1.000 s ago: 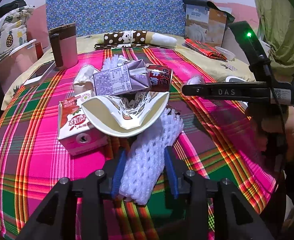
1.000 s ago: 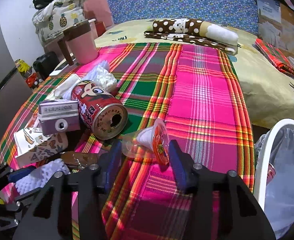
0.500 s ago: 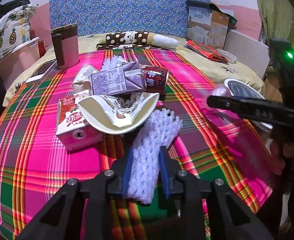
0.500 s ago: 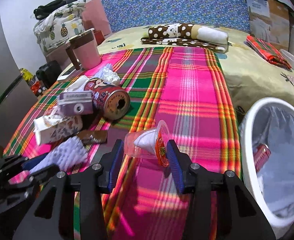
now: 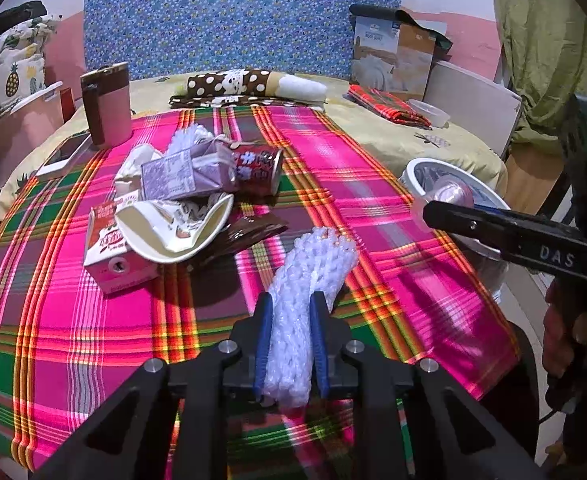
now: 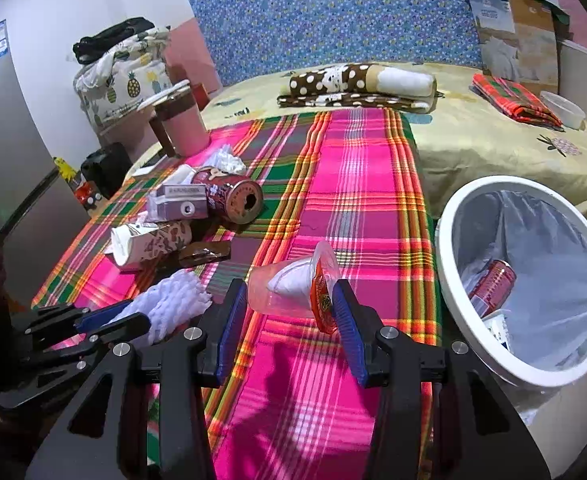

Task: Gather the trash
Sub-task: 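Grasp the foam net with the left tool while the right tool grasps the clear cup, then carry the foam net and clear cup over the bin and release both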

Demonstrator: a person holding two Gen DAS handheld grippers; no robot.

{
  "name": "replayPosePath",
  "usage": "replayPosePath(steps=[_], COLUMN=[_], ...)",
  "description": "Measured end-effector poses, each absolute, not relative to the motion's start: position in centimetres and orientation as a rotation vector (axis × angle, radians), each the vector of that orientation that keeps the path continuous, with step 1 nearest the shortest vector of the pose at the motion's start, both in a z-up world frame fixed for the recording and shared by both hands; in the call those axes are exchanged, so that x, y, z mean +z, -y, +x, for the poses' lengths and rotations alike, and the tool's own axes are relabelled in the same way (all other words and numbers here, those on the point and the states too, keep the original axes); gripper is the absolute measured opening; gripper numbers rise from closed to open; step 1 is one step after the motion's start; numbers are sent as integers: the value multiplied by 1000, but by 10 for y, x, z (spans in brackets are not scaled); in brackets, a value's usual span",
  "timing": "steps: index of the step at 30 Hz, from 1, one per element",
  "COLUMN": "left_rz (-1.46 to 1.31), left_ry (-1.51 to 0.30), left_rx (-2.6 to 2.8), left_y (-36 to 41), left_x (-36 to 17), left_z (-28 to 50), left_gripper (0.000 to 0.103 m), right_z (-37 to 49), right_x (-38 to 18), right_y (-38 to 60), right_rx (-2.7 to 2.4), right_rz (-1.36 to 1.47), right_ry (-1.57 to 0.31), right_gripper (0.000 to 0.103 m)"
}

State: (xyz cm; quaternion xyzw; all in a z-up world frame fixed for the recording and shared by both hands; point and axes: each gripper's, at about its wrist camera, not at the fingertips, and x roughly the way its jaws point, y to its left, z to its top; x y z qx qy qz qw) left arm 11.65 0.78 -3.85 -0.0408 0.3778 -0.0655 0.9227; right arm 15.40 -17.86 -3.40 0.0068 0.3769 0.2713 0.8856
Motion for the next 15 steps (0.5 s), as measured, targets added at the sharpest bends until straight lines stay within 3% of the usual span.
replayPosePath(steps=[15], left_rz=[-73], left_ry=[-747], left_rx=[-187], left_y=[26], left_x=[-22], left_z=[130], left_gripper=[20], right_z=[143], right_x=[-33], right_y=[211], right_rx=[513], right_rz=[70], right_ry=[-762], right_gripper=[46])
